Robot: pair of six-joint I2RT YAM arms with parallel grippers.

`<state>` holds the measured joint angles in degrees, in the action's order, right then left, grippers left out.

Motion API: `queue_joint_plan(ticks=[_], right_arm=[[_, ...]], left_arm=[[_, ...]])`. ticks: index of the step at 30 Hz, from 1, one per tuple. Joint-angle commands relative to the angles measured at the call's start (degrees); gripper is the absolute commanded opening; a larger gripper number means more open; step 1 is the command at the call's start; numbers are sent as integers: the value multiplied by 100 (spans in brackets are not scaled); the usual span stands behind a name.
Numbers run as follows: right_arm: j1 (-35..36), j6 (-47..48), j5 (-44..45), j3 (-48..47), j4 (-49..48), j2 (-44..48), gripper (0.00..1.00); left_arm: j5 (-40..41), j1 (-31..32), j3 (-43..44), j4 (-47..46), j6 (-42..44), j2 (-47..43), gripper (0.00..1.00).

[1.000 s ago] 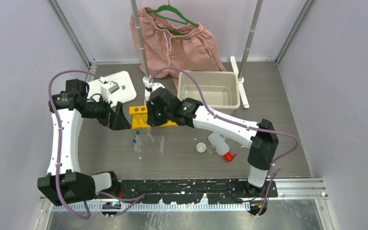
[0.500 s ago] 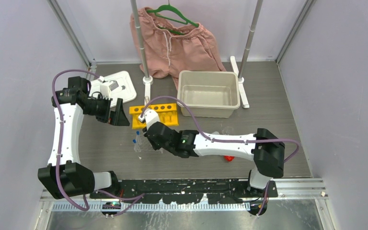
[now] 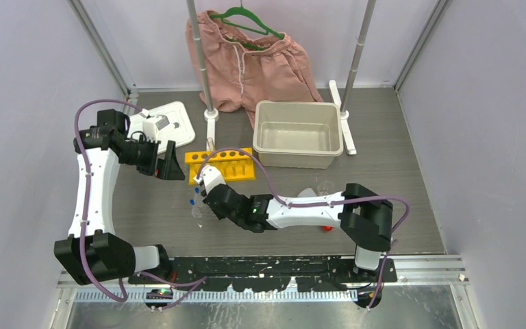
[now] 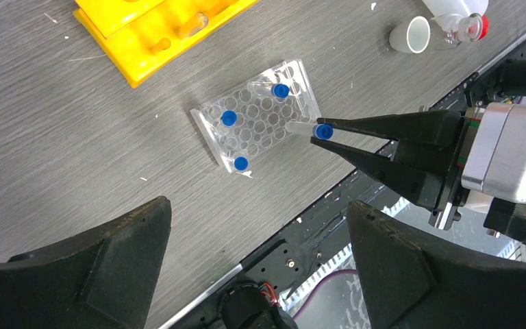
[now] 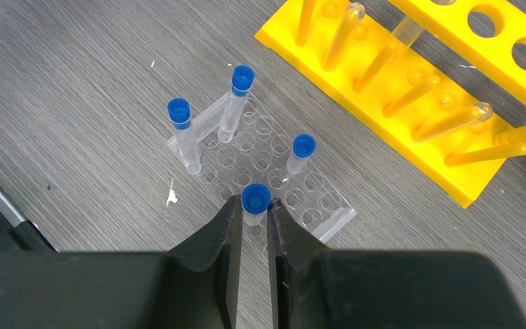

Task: Organize the chemistry lab equipment

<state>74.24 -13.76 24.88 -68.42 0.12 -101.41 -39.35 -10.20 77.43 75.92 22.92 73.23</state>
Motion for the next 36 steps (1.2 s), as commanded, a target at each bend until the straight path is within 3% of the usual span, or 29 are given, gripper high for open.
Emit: queue_joint_plan(ticks=[1,36], right_arm=[[52,34,202,25,-556,14,1],[61,-27,471,401,-1239,-317,1]], left_arm=[[-2,-22,28,-156,58,-203,100],[-23,-40,39,-126,113,-283,100]])
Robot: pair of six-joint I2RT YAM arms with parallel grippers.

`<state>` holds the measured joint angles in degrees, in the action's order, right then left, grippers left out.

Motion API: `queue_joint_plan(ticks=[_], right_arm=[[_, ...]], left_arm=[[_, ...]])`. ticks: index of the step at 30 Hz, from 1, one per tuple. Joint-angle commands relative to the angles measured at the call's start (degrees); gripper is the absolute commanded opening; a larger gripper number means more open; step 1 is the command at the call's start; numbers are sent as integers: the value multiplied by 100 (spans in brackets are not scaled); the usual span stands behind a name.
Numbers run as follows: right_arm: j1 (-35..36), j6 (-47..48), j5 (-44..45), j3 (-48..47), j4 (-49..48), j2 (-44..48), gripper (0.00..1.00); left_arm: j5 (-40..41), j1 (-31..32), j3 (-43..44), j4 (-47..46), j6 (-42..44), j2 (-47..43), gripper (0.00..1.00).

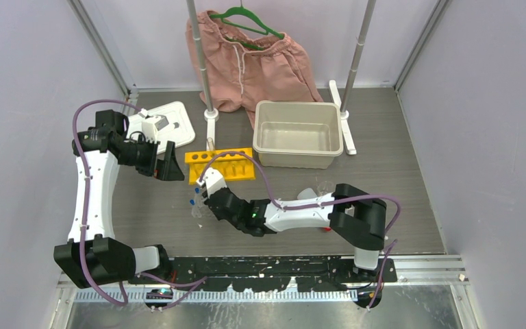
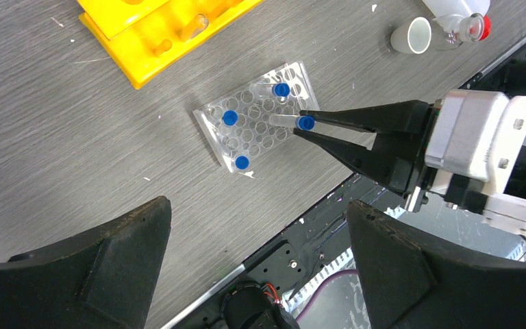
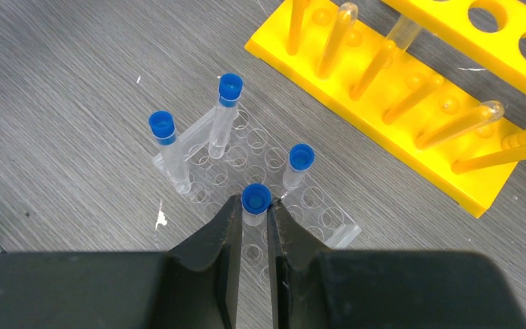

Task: Organize the chemistry lab equipment

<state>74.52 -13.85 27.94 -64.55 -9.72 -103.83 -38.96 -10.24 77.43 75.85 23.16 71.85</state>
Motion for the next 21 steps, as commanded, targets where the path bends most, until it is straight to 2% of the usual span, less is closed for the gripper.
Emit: queue_joint_plan(ticks=[1,10,12,16,21], right_arm=[[33,3,188,7,-240,-78,1],[43,-20,172,145,-126,-32,2],[40,-58,162,116,-47,-64,9],[44,-237,137,-28,291,30,34],[-18,-342,78,-180,1002,726,51]], left_arm=[[-74,-36,38,-109,84,-145,100],[-63,-37,64,-147,61,-145,100],[-58,-35,90,-145,64,-145,100],[-34,-32,170,-110,57,-129,100],[-52,-38,258,-88,26,-103,100]])
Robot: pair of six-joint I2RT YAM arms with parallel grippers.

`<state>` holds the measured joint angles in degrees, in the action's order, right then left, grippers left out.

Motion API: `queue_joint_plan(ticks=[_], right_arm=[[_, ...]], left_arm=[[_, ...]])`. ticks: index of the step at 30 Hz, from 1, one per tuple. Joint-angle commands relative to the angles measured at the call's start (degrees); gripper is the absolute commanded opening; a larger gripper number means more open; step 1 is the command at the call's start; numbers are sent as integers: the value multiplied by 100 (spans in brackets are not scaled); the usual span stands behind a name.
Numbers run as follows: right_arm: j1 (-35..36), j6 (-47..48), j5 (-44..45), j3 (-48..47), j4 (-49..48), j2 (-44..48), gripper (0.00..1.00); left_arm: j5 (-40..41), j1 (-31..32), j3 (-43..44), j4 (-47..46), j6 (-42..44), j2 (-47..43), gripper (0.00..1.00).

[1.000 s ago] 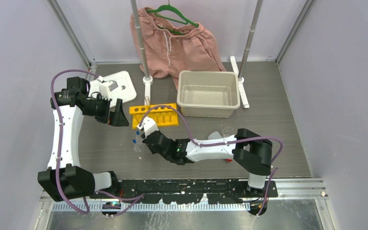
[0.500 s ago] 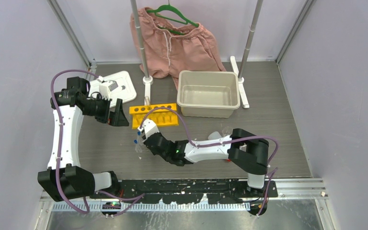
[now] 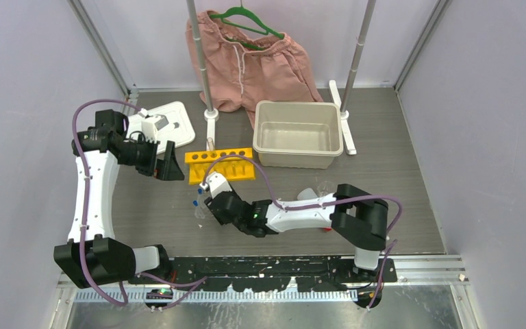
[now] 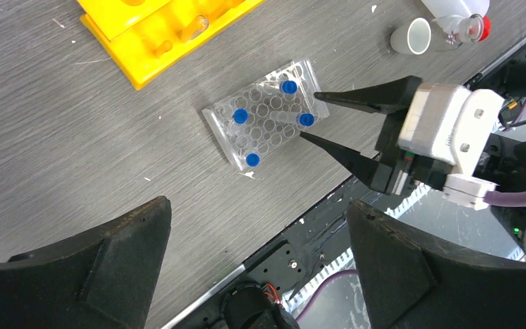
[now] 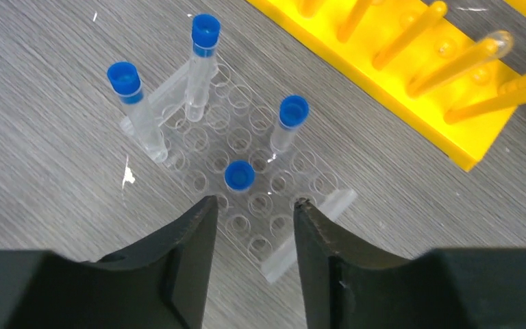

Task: Organize the chemistry lab equipment

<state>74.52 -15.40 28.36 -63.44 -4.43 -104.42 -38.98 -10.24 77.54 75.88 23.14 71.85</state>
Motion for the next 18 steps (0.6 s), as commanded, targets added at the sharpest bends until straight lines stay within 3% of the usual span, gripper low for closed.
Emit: queue_joint_plan(ticks=[1,5,8,18], right_arm=[[-80,-293,-46,-397,836,944,55],[-450,-909,-330,-822,2240,1638,74],[-698,-1582,-290,-932,3445,2235,81],[-1006,-3694,-106,-829,7667,4283,83]], left_arm=[[-51,-33,257,-91,20,-102,100],[-67,-32,307,-40,-24,-127,100],[-99,-39,306,5,-37,-155,100],[-187,-32,296,85,-112,-145,100]])
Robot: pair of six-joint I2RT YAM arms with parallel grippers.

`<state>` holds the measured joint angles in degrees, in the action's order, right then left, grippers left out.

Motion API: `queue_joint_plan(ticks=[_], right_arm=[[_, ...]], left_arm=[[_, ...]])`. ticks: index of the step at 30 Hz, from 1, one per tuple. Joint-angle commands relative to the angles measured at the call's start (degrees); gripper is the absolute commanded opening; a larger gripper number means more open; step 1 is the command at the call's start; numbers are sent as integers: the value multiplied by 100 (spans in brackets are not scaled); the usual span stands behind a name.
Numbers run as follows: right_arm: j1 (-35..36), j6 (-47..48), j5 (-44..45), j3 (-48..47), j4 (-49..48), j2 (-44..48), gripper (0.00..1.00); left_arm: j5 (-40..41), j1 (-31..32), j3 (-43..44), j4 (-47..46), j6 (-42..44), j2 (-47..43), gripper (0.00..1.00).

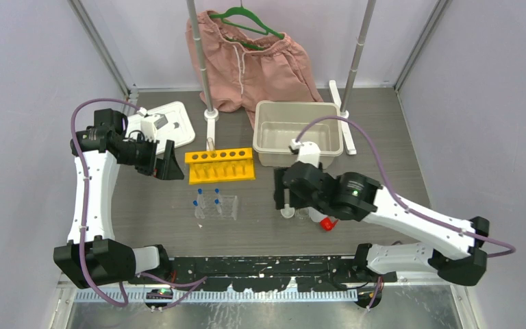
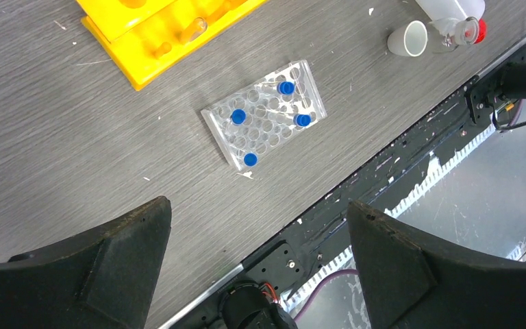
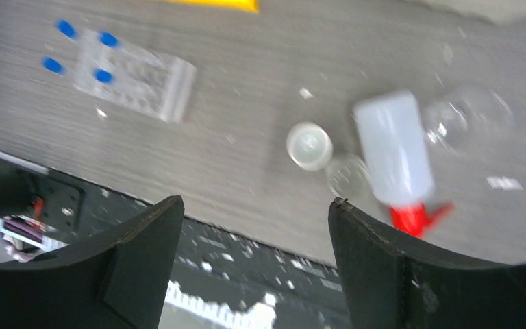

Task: Organize the chemistry lab equipment

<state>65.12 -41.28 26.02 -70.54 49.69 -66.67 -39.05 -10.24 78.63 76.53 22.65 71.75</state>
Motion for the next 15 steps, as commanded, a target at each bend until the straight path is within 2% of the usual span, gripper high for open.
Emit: queue_joint_plan(ticks=[1,4,6,10,15], right_arm=[[-83,-1235,130,-133,2483,659,83],[-240,-1527,218,-139,3065,959,78],[-371,-1532,232,20,3056,1081,74],[-979,-1197,128,682,2215,1089,64],[-2005,-857,-91,1597,645,908,58]], left_arm=[[-194,-31,162,20,-60,-142,100],[-200,-37,82,21,-65,-161,100],[-186,-36,46,35,-49,-161,100],[-170,-36,43,55,-26,-144,100],[-205,-35,104,81,-7,-156,100]])
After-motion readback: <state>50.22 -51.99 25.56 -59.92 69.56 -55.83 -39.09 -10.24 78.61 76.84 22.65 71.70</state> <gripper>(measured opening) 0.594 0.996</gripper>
